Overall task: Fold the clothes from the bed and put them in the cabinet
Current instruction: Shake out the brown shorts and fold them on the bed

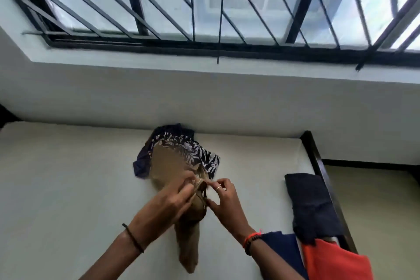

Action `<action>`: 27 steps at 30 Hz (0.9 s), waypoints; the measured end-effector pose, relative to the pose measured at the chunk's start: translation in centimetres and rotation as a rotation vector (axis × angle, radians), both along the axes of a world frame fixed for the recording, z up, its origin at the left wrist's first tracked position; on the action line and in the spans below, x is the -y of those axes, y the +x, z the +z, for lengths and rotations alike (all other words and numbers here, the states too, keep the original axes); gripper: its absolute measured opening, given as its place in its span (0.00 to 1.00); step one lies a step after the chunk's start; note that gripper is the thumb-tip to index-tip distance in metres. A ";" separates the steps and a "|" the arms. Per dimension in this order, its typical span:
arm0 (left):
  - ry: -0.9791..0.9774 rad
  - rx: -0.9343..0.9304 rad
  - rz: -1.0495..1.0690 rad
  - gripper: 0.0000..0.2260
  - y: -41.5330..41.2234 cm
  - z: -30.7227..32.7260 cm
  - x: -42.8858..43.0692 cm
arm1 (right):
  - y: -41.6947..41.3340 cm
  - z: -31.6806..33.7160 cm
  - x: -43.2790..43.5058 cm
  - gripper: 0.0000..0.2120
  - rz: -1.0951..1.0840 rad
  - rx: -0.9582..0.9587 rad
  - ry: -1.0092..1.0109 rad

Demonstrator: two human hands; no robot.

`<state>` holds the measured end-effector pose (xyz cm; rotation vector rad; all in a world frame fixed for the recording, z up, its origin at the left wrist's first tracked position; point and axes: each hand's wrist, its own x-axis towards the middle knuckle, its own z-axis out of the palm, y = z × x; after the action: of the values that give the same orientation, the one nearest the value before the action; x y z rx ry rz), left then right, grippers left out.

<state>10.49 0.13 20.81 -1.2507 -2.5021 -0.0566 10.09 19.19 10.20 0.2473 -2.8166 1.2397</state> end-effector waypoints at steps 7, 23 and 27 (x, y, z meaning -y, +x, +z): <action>0.427 0.151 -0.154 0.06 -1.5 15.2 -2.4 | 0.7 8.4 -4.6 0.11 -0.083 -0.014 -0.025; 0.505 0.090 -0.363 0.10 -6.5 35.7 -6.5 | 4.8 34.8 -20.7 0.21 0.118 0.219 -0.062; 0.388 0.149 -0.359 0.08 -7.5 38.4 -6.7 | 4.7 39.7 -23.3 0.21 0.078 0.221 0.072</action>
<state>2.98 6.88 59.25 -1.5419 -2.1998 -0.7079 14.76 42.48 49.90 0.2390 -3.0709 1.2543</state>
